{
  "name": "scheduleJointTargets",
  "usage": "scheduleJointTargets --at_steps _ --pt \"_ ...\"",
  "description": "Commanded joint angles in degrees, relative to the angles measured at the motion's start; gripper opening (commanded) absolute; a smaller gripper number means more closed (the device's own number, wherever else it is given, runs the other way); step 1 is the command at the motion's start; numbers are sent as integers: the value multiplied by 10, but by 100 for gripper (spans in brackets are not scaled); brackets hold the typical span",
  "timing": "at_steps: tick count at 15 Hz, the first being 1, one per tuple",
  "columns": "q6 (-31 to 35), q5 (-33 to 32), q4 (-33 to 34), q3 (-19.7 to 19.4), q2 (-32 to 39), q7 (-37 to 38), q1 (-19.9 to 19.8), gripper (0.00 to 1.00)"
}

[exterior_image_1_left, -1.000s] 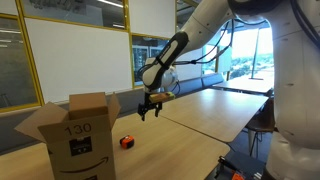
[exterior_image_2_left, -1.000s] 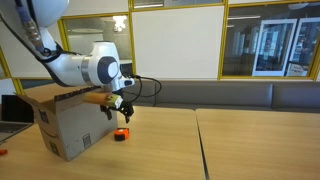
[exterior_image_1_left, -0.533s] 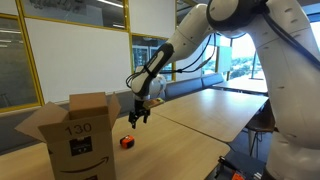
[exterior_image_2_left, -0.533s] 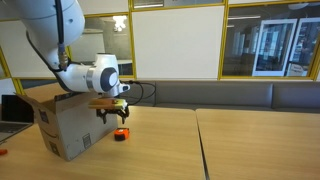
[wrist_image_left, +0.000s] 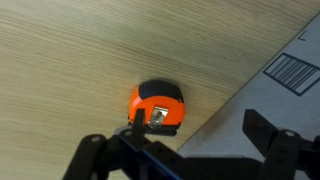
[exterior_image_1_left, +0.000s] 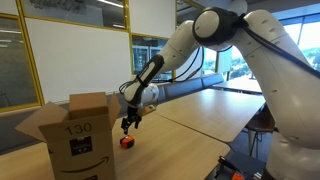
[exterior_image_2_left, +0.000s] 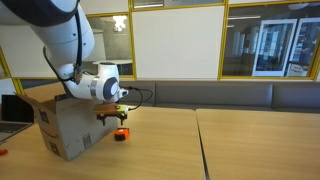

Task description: Pick the object on the table and put them in the carton box

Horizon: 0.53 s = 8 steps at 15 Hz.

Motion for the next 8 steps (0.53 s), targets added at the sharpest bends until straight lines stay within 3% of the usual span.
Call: scheduleJointTargets --at_steps 1,8 --pt "13 10 51 1 53 -16 -6 100" --pt "-15 -11 135 -19 130 -4 4 100"
